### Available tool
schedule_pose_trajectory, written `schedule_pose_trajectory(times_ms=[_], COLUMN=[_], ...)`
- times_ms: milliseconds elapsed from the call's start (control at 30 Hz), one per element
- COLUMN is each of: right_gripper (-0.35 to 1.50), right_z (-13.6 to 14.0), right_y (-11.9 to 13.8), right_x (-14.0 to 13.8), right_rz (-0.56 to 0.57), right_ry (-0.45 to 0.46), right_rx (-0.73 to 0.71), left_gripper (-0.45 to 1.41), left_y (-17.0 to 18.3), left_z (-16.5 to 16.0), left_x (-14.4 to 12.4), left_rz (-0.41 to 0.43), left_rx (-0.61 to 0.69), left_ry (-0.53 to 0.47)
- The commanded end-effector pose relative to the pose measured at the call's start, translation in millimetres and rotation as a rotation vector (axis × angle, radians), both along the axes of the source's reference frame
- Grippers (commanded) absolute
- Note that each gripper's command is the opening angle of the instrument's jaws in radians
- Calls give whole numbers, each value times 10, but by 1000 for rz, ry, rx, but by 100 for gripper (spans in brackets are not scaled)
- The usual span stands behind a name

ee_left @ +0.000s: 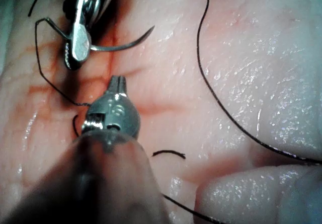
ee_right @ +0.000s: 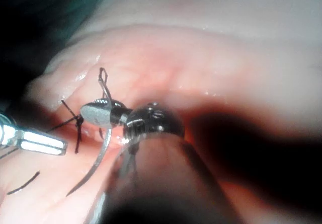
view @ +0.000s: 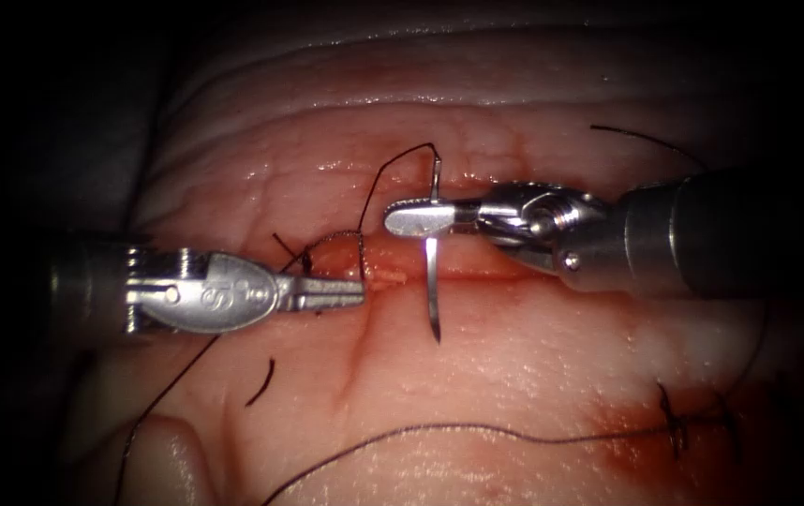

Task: Wound Closure
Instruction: Open the wound using the left hand.

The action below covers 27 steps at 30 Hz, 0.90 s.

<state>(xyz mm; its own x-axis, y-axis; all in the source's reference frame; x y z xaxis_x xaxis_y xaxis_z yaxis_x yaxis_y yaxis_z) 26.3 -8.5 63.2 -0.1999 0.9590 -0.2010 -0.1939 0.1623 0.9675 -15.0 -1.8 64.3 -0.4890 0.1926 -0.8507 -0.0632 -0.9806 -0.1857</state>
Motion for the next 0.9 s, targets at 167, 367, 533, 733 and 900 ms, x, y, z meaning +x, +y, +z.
schedule_pose_trajectory(times_ms=[167,367,533,733,900], right_gripper=[-35,-35,-35,-35,-35], right_z=[1,-4,-4,-2,-5], right_y=[-1,-5,-7,-16,-18], right_x=[6,8,10,14,15], right_rz=[25,22,15,4,-3], right_ry=[10,9,3,1,-21], right_rx=[-79,-89,-126,-171,-249], left_gripper=[-45,-45,-45,-45,-45], left_y=[0,-13,-8,6,15], left_z=[35,63,80,97,112], left_x=[-4,-9,-13,-14,-8], left_rz=[49,125,139,112,107], left_rx=[23,48,62,45,43], left_ry=[142,243,278,320,351])
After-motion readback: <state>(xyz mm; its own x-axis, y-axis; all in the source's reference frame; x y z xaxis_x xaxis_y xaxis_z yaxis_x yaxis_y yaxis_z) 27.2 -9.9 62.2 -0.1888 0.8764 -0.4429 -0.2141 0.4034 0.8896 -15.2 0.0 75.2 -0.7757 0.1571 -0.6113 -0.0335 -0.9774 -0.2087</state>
